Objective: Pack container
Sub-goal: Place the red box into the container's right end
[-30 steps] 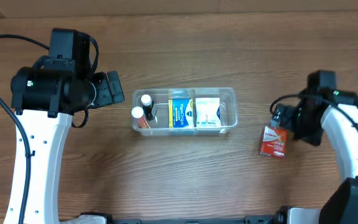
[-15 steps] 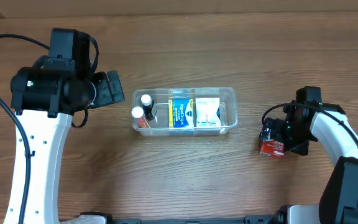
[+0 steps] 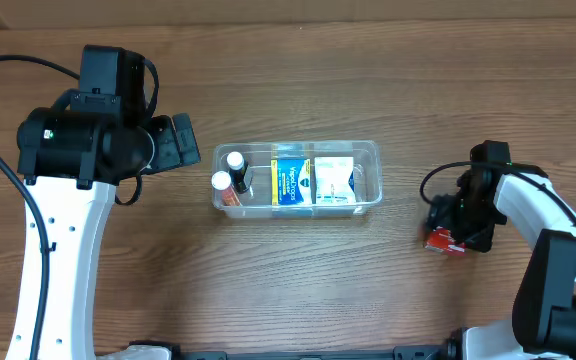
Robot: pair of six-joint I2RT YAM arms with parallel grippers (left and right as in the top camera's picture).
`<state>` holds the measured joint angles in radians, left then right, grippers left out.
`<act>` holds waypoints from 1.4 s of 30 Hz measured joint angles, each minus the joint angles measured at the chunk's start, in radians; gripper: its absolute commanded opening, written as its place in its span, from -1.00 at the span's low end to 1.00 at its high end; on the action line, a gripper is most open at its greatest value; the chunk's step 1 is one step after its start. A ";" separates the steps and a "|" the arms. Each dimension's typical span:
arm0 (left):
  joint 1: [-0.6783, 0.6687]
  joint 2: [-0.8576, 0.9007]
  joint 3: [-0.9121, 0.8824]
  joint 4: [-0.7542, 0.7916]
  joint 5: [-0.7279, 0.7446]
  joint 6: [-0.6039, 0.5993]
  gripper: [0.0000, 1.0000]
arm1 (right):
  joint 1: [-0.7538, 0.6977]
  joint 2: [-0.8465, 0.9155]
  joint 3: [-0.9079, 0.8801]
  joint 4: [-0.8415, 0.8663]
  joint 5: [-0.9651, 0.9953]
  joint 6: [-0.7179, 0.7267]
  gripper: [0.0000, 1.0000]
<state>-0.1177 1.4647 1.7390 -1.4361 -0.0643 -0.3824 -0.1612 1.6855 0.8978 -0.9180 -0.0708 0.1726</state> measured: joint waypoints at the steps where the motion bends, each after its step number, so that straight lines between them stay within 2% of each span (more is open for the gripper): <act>1: 0.000 0.000 0.000 0.000 0.000 0.000 1.00 | 0.000 0.000 0.000 0.000 0.001 0.002 0.47; 6: 0.000 0.000 0.000 0.000 0.000 0.000 1.00 | 0.000 0.003 0.006 -0.010 -0.002 0.008 0.51; 8: 0.000 0.000 0.000 0.000 0.000 0.000 1.00 | 0.000 0.023 0.046 -0.078 -0.027 0.009 0.53; 11: 0.000 0.000 0.000 0.000 0.000 0.000 1.00 | 0.019 0.026 0.225 -0.232 -0.061 0.010 0.50; 14: 0.000 0.000 0.000 -0.001 0.000 0.000 1.00 | 0.088 -0.005 0.424 -0.336 -0.066 0.010 0.50; 15: 0.000 0.000 0.000 -0.001 0.000 0.000 1.00 | 0.172 -0.043 0.554 -0.358 -0.072 0.010 0.49; 18: 0.000 0.000 0.000 -0.001 0.000 0.000 1.00 | 0.365 -0.095 0.679 -0.334 -0.081 0.013 0.45; 22: 0.000 0.000 0.000 -0.002 0.000 0.000 1.00 | 0.562 -0.059 0.671 -0.267 -0.069 0.068 0.45; 24: 0.000 0.000 0.000 -0.004 0.000 0.000 1.00 | 0.596 -0.008 0.668 -0.262 -0.060 0.097 0.46; 29: 0.000 0.000 0.000 -0.008 0.000 0.000 1.00 | 0.600 0.162 0.656 -0.261 -0.045 0.130 0.47; 30: 0.000 0.000 0.000 -0.008 0.000 0.000 1.00 | 0.600 0.175 0.653 -0.260 -0.044 0.134 0.53; 31: 0.000 0.000 0.000 -0.008 0.000 0.000 1.00 | 0.600 0.178 0.652 -0.260 -0.044 0.135 0.91; 32: 0.000 0.000 0.000 -0.008 0.000 0.000 1.00 | 0.600 0.178 0.652 -0.256 -0.044 0.138 1.00; 39: 0.000 0.000 0.000 -0.008 0.000 0.000 1.00 | 0.600 0.178 0.658 -0.254 -0.044 0.141 1.00; 42: 0.000 0.000 0.000 -0.008 -0.002 0.000 1.00 | 0.591 0.151 0.748 -0.278 -0.015 0.140 1.00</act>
<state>-0.1177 1.4647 1.7390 -1.4437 -0.0658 -0.3824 0.4301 1.8370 1.6463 -1.1961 -0.0860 0.3130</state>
